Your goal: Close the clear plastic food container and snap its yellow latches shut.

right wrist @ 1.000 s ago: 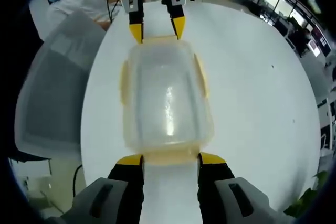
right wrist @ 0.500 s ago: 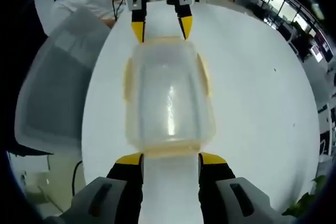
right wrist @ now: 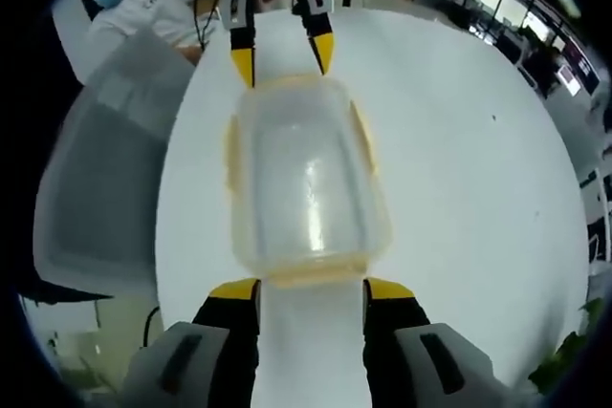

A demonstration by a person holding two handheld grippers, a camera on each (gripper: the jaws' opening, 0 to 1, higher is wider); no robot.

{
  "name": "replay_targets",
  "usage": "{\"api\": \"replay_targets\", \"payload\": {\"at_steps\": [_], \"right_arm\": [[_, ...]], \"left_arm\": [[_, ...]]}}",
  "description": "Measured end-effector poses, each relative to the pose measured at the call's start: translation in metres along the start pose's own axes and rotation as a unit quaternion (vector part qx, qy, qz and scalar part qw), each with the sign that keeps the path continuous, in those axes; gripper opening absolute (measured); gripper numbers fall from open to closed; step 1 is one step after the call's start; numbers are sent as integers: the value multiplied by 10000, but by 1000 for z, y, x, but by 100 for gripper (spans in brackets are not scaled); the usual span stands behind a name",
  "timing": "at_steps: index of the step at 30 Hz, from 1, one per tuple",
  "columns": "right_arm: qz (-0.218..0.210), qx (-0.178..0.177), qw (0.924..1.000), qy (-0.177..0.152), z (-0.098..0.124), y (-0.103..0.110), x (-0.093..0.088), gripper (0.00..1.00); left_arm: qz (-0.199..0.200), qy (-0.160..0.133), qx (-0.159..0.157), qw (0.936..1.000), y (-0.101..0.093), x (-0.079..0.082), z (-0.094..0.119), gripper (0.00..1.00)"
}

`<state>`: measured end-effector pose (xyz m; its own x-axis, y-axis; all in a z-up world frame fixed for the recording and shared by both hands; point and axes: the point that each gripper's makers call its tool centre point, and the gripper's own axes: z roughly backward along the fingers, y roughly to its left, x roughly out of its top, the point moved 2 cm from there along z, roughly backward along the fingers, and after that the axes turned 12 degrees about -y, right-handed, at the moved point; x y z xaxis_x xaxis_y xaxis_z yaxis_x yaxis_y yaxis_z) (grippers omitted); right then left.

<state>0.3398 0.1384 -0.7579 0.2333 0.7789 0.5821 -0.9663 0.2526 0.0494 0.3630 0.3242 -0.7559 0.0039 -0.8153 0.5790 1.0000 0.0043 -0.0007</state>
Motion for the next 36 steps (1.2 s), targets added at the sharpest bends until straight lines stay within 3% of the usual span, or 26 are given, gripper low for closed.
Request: {"api": "replay_targets", "payload": {"at_steps": [2, 7, 11, 16, 23, 32, 36], "right_arm": [[-172, -3, 9998, -46, 1, 0, 1, 41], [-463, -80, 9988, -156, 3, 2, 6, 39], [-774, -141, 9966, -235, 4, 3, 8, 39], [-1178, -314, 9920, -325, 5, 0, 9, 38], [-1427, -438, 9880, -406, 6, -2, 10, 37], [-2076, -708, 9743, -518, 5, -9, 8, 36], [-2323, -804, 9676, -582, 6, -11, 7, 34]], "left_arm": [[289, -138, -17, 9995, -2, 3, 1, 44], [492, -228, 63, 9985, -1, 4, 4, 44], [1190, -544, 14, 9914, -6, 12, 4, 45], [1444, -547, 105, 9879, -5, 11, 5, 44], [1783, -493, 238, 9824, -1, 6, 5, 41], [2532, -779, 429, 9633, 6, 11, 6, 40], [2863, -757, 555, 9535, 6, 9, 6, 39]]}}
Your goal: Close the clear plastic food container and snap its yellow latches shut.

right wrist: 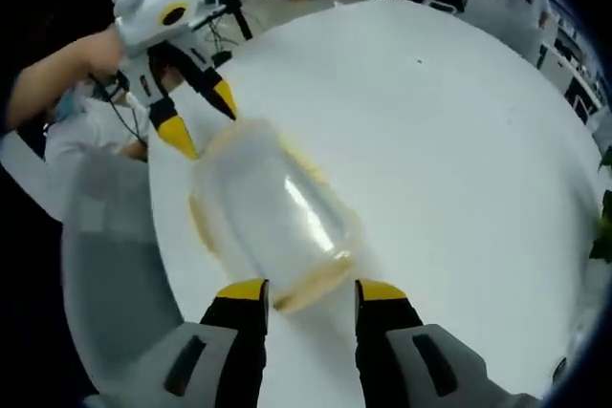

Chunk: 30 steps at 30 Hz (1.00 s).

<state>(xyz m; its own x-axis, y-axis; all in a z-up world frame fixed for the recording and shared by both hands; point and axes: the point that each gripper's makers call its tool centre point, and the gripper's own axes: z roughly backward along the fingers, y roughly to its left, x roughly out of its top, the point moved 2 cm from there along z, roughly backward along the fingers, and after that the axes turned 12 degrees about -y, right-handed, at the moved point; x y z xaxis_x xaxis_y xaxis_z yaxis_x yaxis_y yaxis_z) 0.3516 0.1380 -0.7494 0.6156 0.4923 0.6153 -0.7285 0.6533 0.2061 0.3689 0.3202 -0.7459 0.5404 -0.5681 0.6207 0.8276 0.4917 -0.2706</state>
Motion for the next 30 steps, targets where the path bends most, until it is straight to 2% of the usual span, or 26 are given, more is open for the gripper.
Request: {"api": "replay_targets", "payload": {"at_steps": [7, 14, 19, 22, 30], "right_arm": [[-164, -85, 9998, -41, -1, 0, -4, 32], [-383, -89, 9991, -176, -2, 4, -3, 31], [-491, -82, 9985, -217, -5, 5, -3, 30], [-463, -66, 9987, -187, -6, 7, -5, 29], [-779, -22, 9967, -206, -8, 5, -6, 29]], "left_arm": [[475, -1, 211, 9987, 1, -6, -2, 38], [1115, -213, 299, 9931, -1, -5, -2, 37], [1241, -260, 420, 9910, 0, -8, -4, 36], [1209, -242, 395, 9916, -3, -9, -5, 36], [1250, -270, 303, 9913, -11, -10, -12, 35]]}}
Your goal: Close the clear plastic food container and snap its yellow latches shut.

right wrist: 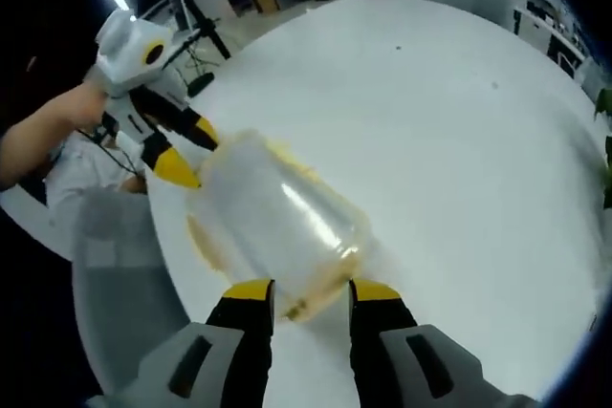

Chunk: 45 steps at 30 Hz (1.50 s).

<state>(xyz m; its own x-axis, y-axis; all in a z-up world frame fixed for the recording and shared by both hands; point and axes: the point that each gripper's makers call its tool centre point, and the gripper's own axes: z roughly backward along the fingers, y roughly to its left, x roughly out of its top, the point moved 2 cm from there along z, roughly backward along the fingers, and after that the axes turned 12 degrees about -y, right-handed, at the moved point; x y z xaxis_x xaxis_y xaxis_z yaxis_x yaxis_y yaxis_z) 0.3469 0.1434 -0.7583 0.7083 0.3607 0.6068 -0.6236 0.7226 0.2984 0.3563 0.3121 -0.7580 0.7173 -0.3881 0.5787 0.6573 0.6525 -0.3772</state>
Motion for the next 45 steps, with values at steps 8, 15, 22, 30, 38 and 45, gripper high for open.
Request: {"api": "replay_targets", "payload": {"at_steps": [8, 15, 22, 30, 38, 45], "right_arm": [[-153, 27, 9999, -63, 1, 2, -1, 28], [-152, 45, 9999, 30, 0, 3, 0, 27], [-222, 49, 9997, 6, 0, 5, -2, 25], [-256, 31, 9996, 142, -1, 5, -1, 24], [-540, 117, 9981, 288, -1, 8, -10, 20], [-575, 118, 9980, 238, -3, 6, -5, 21]], "left_arm": [[-183, 76, -33, 9998, -2, -1, -3, 36], [-43, 113, -29, 9999, -1, 0, -3, 34], [96, 48, -2, 9999, -2, 0, -3, 32], [269, 111, 47, 9996, 0, 2, -5, 30], [496, 245, 190, 9983, -3, 8, -1, 27], [578, 134, 241, 9979, -1, 2, -6, 28]]}}
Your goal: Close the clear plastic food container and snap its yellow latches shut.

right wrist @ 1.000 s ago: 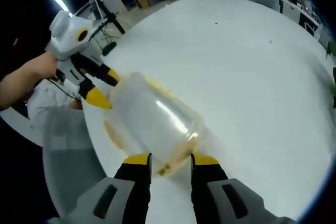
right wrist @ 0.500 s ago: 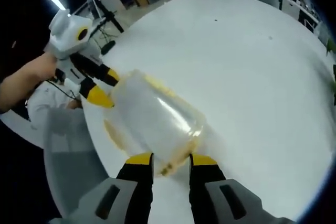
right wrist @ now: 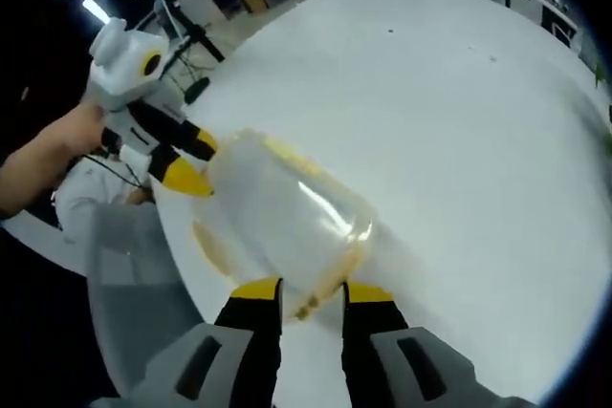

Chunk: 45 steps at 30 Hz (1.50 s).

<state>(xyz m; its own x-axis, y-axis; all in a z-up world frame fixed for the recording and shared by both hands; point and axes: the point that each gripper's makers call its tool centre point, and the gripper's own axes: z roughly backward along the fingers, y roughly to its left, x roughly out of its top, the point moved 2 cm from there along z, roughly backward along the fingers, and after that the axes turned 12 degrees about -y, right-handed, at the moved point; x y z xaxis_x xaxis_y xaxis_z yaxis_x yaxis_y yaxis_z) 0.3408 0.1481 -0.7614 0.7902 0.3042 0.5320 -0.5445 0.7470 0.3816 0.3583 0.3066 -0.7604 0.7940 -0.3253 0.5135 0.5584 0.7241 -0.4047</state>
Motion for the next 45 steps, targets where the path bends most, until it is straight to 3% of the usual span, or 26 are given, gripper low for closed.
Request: {"api": "replay_targets", "payload": {"at_steps": [5, 21, 30, 33, 37, 41, 45], "right_arm": [[-8, 29, 9999, -104, 0, -1, 2, 22], [-65, -117, 9999, -54, -2, 1, 5, 23], [-281, -163, 9993, -185, -1, 1, 7, 26], [86, -162, 9995, -251, 2, 1, 8, 26], [565, -289, 9979, -158, 5, 3, 12, 24], [533, -202, 9981, -225, 9, 9, 15, 26], [813, -190, 9959, -359, 13, 10, 23, 26]], "left_arm": [[61, -116, 20, 9999, 1, -1, 1, 29], [34, 39, 150, 9999, -1, -2, 2, 29], [120, -236, 110, 9996, 1, -2, 6, 31], [-398, -273, 69, 9988, 0, -2, 8, 32], [-628, -321, 104, 9975, -3, -1, 10, 33], [-1050, -379, 158, 9936, -2, 4, 14, 37], [-1528, -342, 132, 9876, 1, 10, 17, 36]]}}
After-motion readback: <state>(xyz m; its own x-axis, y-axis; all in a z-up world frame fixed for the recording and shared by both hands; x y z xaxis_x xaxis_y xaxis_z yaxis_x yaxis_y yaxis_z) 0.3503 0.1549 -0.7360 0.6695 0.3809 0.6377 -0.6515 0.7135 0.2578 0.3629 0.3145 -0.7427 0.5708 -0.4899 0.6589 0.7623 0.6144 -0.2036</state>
